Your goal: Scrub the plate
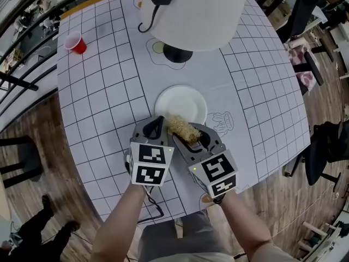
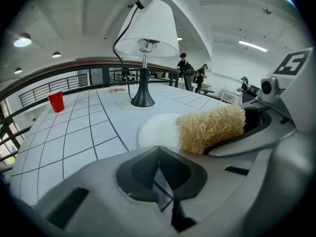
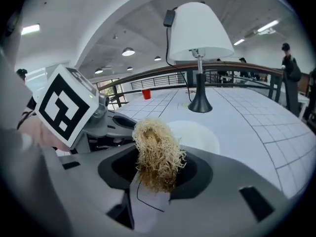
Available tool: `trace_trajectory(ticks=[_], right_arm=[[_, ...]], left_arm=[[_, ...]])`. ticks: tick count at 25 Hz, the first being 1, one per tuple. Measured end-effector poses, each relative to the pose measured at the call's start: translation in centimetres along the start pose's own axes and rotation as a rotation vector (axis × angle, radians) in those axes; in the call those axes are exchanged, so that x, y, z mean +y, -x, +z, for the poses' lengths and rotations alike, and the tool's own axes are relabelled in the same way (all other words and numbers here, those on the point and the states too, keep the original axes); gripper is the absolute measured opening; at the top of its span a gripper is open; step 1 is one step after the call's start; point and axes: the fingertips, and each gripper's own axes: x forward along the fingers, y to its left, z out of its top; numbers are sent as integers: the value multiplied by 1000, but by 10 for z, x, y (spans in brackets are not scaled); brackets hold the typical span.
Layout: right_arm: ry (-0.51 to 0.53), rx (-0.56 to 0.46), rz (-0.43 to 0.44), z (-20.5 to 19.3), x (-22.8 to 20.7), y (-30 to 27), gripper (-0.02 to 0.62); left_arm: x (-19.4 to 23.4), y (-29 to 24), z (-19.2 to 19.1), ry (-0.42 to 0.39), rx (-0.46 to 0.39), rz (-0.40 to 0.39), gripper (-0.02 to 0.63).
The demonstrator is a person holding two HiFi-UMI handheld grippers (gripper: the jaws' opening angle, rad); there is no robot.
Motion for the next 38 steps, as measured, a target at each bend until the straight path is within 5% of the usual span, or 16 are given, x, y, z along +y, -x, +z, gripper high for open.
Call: trace_trajectory(ticks=[10,25,31,38], right_arm=[[-27,43,19,-20,-8,-1,170],[-118,-72,-250,-4,-133,45,170],[-30,-109,-256,30,-117,71,172],[64,-259,-275,96,-84,123,172]], left_arm=[[1,-1,-2,-12,19,14,15],[3,-1,-2,-8,-8,44,15],[16,18,1,141,-34,46,15],[18,76,59,110,-189,57,15]])
